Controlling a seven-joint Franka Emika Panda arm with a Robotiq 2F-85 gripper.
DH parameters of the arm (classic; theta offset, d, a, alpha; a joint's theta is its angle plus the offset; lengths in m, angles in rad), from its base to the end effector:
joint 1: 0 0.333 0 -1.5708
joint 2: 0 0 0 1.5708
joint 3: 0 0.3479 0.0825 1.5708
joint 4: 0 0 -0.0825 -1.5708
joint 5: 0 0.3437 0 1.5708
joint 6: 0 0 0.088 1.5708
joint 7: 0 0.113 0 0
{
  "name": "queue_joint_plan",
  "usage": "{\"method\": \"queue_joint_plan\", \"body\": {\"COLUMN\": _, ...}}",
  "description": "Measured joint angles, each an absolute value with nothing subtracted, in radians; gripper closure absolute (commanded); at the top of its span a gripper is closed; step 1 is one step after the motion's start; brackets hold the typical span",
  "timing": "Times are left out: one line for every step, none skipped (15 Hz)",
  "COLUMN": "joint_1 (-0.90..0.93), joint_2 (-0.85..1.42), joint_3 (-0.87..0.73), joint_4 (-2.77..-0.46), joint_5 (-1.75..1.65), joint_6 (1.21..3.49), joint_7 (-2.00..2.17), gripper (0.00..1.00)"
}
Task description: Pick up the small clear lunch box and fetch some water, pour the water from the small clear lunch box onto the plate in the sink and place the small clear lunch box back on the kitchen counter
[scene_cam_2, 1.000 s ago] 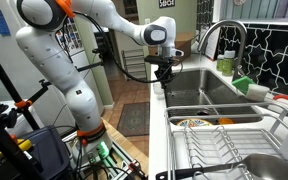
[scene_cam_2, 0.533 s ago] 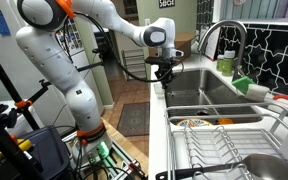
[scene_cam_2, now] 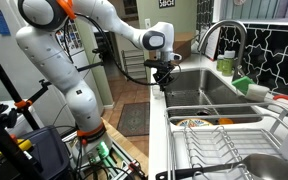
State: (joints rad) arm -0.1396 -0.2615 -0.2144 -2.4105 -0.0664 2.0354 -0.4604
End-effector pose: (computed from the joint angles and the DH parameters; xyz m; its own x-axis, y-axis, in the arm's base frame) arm 0.3708 -0.1451 0.4468 0.9828 0.1514 -0.1059 0.1465 -0.9878 -0.0521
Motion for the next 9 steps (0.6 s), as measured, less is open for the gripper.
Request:
{"method": "queue_joint_plan", "body": {"joint_1": -0.138, "joint_2": -0.261, "joint_3": -0.214, "joint_4": -2.419, "joint_5": -0.059, "joint_6": 2.046, "joint_7": -0.46, "gripper": 0.97}}
{"method": "queue_joint_plan", "body": {"joint_1": -0.137, "joint_2": -0.261, "joint_3": -0.214, "joint_4": -2.426, "joint_5": -0.05, "joint_6": 2.056, "joint_7": -0.46, "gripper": 0.97}}
{"method": "queue_joint_plan", "body": {"joint_1": -0.135, "joint_2": -0.262, "joint_3": -0.214, "joint_4": -2.432, "joint_5": -0.042, "joint_6": 2.062, "joint_7": -0.46, "gripper": 0.64}}
{"method": "queue_joint_plan", "body": {"joint_1": -0.133, "joint_2": -0.262, "joint_3": -0.214, "joint_4": -2.438, "joint_5": -0.035, "joint_6": 2.073, "joint_7": -0.46, "gripper": 0.63}}
{"method": "queue_joint_plan", "body": {"joint_1": -0.131, "joint_2": -0.262, "joint_3": -0.214, "joint_4": -2.442, "joint_5": -0.029, "joint_6": 2.086, "joint_7": -0.46, "gripper": 0.58}}
{"method": "queue_joint_plan", "body": {"joint_1": -0.13, "joint_2": -0.262, "joint_3": -0.214, "joint_4": -2.445, "joint_5": -0.025, "joint_6": 2.096, "joint_7": -0.46, "gripper": 0.49}}
{"method": "queue_joint_plan", "body": {"joint_1": -0.129, "joint_2": -0.262, "joint_3": -0.214, "joint_4": -2.446, "joint_5": -0.021, "joint_6": 2.102, "joint_7": -0.46, "gripper": 0.43}}
{"method": "queue_joint_plan", "body": {"joint_1": -0.128, "joint_2": -0.262, "joint_3": -0.214, "joint_4": -2.446, "joint_5": -0.017, "joint_6": 2.106, "joint_7": -0.46, "gripper": 0.36}}
{"method": "queue_joint_plan", "body": {"joint_1": -0.126, "joint_2": -0.262, "joint_3": -0.214, "joint_4": -2.446, "joint_5": -0.013, "joint_6": 2.108, "joint_7": -0.46, "gripper": 0.27}}
